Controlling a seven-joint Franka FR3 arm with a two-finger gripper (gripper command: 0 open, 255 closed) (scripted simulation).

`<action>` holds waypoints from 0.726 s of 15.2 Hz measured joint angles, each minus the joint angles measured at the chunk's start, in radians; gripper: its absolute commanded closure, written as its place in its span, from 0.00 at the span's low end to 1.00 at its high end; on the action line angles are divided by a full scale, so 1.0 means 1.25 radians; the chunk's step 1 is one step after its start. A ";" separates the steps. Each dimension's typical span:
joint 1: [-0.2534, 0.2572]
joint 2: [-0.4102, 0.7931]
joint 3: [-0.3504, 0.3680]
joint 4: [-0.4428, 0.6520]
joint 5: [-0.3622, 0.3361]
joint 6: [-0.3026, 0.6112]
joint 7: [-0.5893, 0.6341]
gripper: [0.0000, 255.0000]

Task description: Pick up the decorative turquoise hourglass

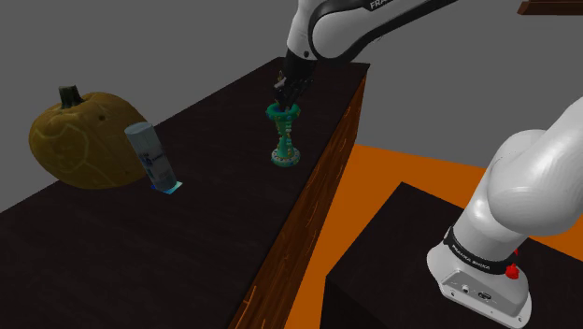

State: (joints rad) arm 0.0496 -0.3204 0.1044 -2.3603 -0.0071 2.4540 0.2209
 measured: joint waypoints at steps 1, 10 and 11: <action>0.000 0.000 0.000 0.001 0.000 -0.001 0.000 1.00; 0.001 -0.022 -0.003 0.068 0.004 -0.091 -0.005 1.00; 0.001 -0.023 -0.004 0.076 0.004 -0.100 -0.006 1.00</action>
State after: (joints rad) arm 0.0507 -0.3493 0.0994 -2.2658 -0.0022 2.3285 0.2133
